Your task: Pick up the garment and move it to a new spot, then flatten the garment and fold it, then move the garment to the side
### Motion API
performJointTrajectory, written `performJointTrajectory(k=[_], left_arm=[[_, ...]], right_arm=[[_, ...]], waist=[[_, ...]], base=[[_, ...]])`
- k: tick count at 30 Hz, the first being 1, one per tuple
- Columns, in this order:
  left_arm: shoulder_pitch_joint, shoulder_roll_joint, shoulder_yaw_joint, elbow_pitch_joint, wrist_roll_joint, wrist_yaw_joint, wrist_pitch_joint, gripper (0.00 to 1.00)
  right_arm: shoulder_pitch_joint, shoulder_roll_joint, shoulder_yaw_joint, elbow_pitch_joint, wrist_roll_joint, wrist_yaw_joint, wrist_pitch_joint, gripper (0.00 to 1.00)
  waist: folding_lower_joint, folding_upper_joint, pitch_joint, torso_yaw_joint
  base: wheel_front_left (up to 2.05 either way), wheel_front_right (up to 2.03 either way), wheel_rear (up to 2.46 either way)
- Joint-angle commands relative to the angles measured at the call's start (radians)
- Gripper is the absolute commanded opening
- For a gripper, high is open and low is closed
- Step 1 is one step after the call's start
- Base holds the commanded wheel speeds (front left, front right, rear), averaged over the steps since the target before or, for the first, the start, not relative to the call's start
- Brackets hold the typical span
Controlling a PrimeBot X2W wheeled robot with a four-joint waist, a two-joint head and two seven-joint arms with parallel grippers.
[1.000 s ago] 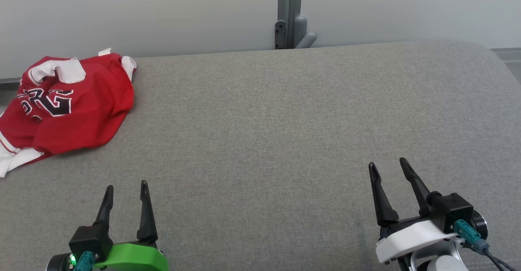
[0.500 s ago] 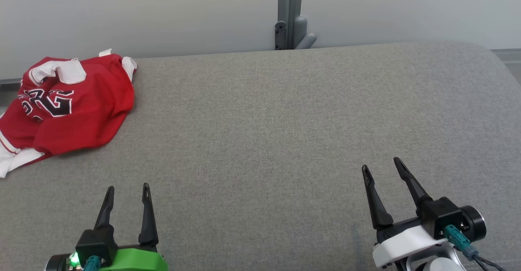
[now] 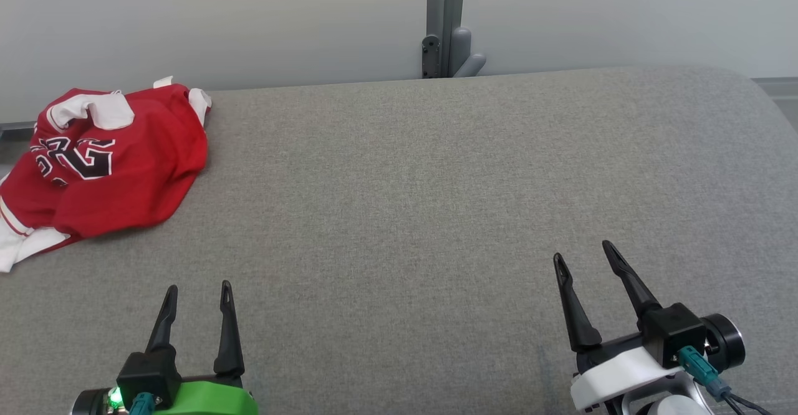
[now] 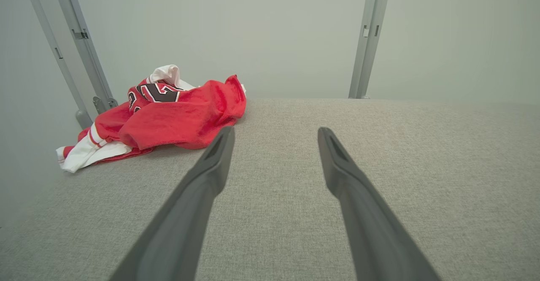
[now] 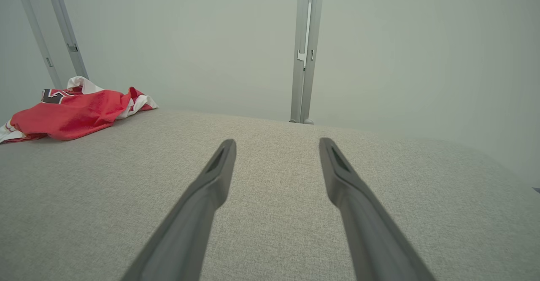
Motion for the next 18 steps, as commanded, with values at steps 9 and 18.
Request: performJointTrajectory(k=[9,18], left_arm=[[0.007,0.001,-0.002,0.000,-0.003,0.005,-0.004,1.00],[0.000,0.001,-0.002,0.003,-0.003,0.005,-0.003,1.00]], right_arm=[[0.017,-0.004,-0.003,-0.008,0.007,0.000,-0.004,1.00],[0.020,-0.004,0.001,-0.009,0.012,0.000,-0.004,1.00]], waist=[[0.0000,-0.0001,-0.003,0.007],[0.0000,-0.0001,-0.008,0.062]], base=[[0.00,0.00,0.00],[0.00,0.00,0.00]])
